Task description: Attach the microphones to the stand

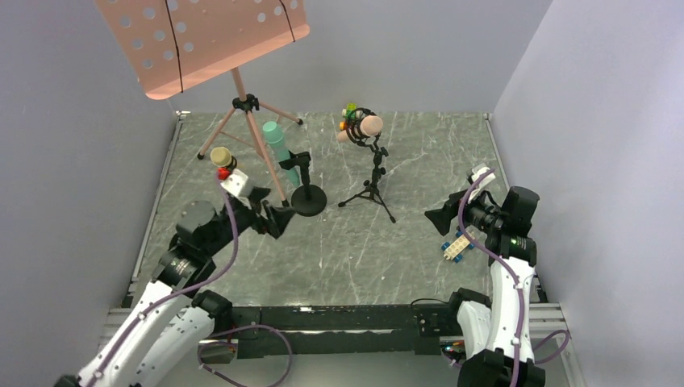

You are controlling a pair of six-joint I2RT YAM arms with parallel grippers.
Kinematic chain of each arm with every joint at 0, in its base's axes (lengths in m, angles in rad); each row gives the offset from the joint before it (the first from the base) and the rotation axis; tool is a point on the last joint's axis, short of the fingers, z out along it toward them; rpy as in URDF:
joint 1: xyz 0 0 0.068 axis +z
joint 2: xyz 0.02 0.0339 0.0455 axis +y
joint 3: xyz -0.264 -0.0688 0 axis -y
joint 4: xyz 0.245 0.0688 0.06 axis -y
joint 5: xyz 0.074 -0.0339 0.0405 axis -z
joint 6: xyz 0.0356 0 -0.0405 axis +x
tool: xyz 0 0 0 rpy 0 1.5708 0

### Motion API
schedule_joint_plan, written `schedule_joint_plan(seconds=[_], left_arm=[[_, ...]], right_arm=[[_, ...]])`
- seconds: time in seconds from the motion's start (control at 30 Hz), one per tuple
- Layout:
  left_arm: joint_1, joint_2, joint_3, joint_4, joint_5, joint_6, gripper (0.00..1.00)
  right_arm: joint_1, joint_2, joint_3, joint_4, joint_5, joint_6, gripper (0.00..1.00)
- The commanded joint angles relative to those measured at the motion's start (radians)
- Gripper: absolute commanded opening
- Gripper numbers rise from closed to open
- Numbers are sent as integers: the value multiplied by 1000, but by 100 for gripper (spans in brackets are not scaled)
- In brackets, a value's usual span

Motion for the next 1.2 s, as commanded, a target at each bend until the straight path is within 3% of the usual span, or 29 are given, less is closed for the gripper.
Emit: schedule_joint_plan(seconds=[0.0, 0.07, 0.23, 0.5, 0.77, 1.03, 1.17], left_arm=[[217, -25, 31, -198, 104, -45, 99], [273, -26, 58, -266, 87, -20, 99], [286, -73, 83, -380, -36, 27, 99], [286, -143, 34, -360, 3, -27, 99], [286, -223, -8, -273, 61, -230, 99], [286, -247, 33, -365, -30, -166, 99], [286, -264, 34, -398, -42, -151, 99]], right_arm=[[-5, 21, 49, -24, -29, -55, 100], [-5, 31, 72, -44, -25, -66, 100], [-4, 52, 158, -134, -16, -116, 100], [-6, 60, 216, -146, -29, -75, 100], [-6, 64, 285, -180, -20, -44, 100], [-6, 62, 266, -122, -39, 47, 100], [-5, 58, 273, -72, 25, 175, 100]])
